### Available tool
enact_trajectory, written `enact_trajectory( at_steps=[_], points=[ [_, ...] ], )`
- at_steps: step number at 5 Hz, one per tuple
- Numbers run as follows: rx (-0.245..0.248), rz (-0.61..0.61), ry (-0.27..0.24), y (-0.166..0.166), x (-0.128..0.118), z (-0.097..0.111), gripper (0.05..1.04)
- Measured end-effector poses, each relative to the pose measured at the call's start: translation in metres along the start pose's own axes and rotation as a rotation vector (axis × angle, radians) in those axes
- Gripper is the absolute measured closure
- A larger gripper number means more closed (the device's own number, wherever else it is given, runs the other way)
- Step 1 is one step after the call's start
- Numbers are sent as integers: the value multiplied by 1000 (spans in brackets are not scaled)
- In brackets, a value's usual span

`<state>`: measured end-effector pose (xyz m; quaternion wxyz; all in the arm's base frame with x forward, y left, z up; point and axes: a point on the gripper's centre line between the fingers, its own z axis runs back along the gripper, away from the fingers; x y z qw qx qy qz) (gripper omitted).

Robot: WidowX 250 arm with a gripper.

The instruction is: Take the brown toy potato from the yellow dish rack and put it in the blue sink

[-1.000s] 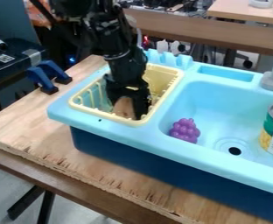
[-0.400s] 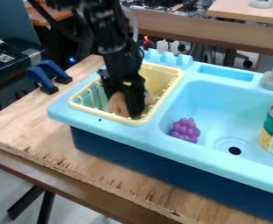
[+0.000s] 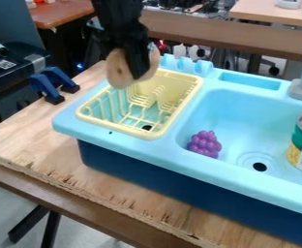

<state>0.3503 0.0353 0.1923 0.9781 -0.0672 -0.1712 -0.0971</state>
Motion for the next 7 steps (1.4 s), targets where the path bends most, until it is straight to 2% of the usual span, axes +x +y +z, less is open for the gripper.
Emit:
enact_trajectory(
  at_steps=[1,2,3,4,5,6,7],
  points=[
    [-41,-7,-37,-7,9,11,425],
    [-125,-76,-68,-39,22,16,425],
    [-131,-204,3,-80,36,-5,425],
    [-83,-180,46,-104,47,-26,425],
    [-137,-227,77,-114,63,-40,425],
    [-166,-395,159,-120,73,-63,425],
    [-154,-539,229,-124,73,-78,425]
  ],
)
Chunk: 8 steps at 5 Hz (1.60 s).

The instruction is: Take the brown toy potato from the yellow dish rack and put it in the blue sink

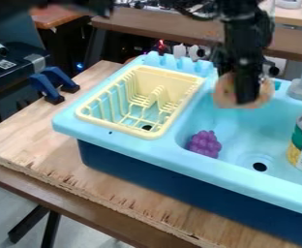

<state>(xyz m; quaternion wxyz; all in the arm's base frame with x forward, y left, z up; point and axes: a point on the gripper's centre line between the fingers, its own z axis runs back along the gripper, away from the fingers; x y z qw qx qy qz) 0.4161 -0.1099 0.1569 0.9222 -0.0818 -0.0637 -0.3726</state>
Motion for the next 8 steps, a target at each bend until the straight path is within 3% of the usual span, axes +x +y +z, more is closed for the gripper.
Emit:
enact_trajectory(
  at_steps=[1,2,3,4,5,7,8],
  points=[
    [-4,-145,52,-1,-3,-15,425],
    [-41,-238,92,-13,-13,-48,425],
    [-50,-304,53,-22,-9,-43,425],
    [-49,-312,50,-16,-12,-42,378],
    [-42,-277,18,-3,-7,-31,105],
    [-62,-212,-46,9,-11,-21,78],
    [-2,-191,-125,5,-20,18,81]
  ],
)
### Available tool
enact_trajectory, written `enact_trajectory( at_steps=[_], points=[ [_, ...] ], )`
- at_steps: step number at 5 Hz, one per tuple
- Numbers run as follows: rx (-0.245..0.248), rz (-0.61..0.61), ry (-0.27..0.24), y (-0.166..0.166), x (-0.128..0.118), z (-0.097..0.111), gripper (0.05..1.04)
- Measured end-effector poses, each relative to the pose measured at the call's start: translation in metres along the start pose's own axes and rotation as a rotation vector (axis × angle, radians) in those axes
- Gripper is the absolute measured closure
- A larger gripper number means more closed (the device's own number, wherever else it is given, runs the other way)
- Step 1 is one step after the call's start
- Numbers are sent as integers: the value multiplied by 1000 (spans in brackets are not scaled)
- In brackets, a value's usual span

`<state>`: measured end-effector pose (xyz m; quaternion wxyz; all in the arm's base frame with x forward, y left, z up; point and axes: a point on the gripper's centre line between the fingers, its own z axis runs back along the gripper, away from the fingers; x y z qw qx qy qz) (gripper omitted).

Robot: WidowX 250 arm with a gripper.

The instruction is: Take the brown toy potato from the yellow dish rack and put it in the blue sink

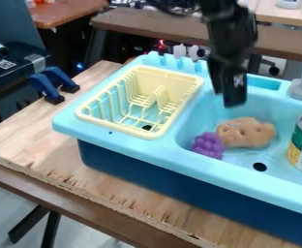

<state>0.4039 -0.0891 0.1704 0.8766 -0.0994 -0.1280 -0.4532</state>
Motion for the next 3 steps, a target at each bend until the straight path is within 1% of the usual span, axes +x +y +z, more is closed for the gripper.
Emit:
enact_trajectory(
  at_steps=[1,2,3],
  points=[
    [202,170,17,-4,-14,40,81],
    [300,388,93,-10,-42,65,82],
    [236,662,120,-1,-87,69,82]
  ],
)
